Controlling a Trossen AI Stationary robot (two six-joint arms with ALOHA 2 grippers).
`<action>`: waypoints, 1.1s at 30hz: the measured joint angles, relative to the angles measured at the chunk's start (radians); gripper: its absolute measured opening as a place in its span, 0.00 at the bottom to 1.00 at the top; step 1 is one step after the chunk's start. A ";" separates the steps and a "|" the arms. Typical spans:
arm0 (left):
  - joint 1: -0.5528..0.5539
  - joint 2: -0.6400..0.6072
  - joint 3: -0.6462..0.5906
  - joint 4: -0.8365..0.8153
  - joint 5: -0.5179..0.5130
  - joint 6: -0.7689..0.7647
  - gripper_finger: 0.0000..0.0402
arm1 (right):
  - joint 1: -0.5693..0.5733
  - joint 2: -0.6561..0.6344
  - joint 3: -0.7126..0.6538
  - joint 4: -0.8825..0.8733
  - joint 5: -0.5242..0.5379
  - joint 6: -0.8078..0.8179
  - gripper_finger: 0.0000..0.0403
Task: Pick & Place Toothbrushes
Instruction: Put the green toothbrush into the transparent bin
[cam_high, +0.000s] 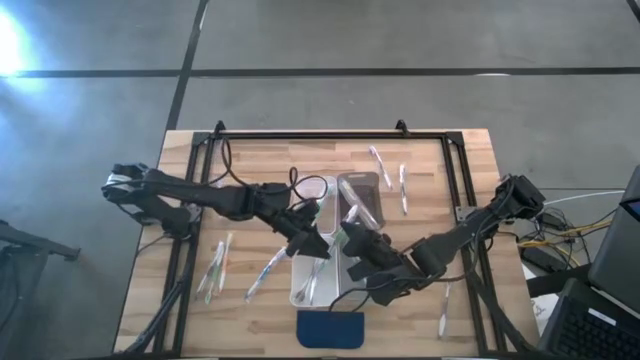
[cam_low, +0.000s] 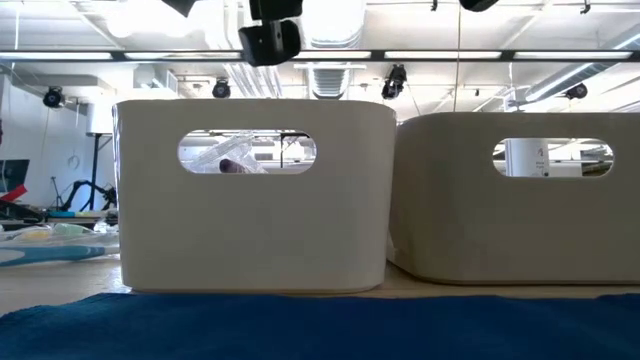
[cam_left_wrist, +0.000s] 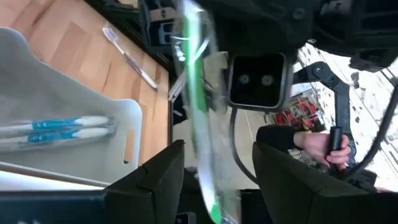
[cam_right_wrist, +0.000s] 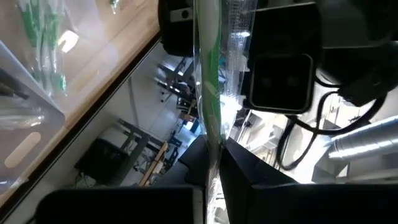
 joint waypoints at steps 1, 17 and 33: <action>0.000 0.006 0.002 0.001 0.000 0.000 0.48 | 0.000 0.000 0.000 0.000 0.002 0.000 0.04; 0.002 0.024 0.003 0.002 0.029 0.002 0.26 | 0.000 -0.001 -0.001 -0.001 0.024 0.000 0.04; 0.002 0.024 0.001 -0.003 0.027 0.000 0.07 | -0.002 -0.003 -0.001 0.000 0.022 -0.006 0.08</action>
